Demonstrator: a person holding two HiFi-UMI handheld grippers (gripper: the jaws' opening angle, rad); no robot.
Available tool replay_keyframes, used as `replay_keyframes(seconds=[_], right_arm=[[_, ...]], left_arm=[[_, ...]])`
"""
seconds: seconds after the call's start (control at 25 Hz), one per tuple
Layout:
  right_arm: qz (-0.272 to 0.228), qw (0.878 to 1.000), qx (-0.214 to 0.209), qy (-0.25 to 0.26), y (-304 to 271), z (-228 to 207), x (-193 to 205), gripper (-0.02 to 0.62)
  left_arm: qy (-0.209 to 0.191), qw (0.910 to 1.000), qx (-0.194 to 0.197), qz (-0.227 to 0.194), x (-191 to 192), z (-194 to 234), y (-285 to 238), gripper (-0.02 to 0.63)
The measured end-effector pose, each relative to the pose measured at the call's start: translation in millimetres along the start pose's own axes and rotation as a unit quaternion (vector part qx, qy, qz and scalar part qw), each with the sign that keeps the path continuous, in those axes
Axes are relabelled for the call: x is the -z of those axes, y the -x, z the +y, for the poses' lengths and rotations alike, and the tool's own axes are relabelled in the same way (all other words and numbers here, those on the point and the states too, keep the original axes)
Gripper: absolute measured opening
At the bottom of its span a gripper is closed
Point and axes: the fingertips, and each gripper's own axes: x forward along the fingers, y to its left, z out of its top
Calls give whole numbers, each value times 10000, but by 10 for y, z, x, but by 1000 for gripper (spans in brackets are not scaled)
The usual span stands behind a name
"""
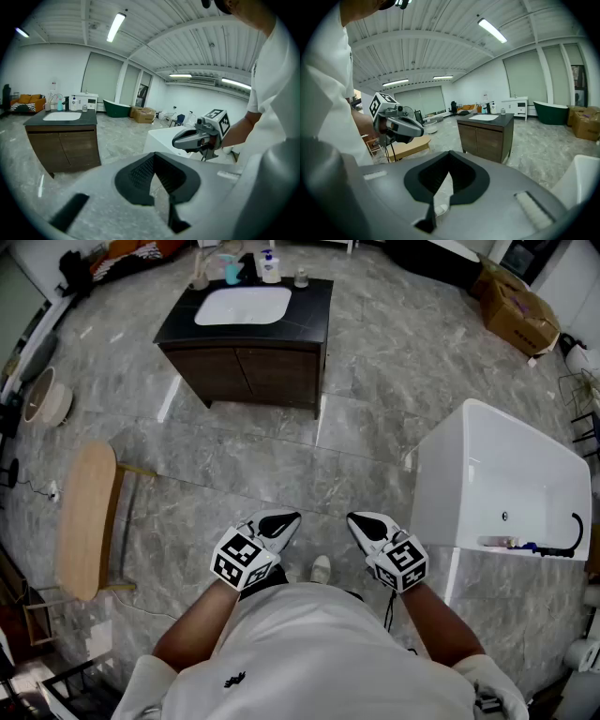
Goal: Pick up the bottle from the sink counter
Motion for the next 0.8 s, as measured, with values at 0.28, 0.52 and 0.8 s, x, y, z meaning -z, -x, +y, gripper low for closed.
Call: replay_keyframes(seconds=[0.28,0.52,0.8], right_arm=[[-168,9997,185,-11,254,-326,25,12],[-539,9980,300,154,221,-638,-200,163],[-701,9937,859,158,-195,-1257,-583,318]], left_arm=[[-45,10000,24,-31,-80,-214,-179,6],[79,9999,38,-50,-124,-124,-204,6],[119,9995,220,-174,-286,404,-342,6]])
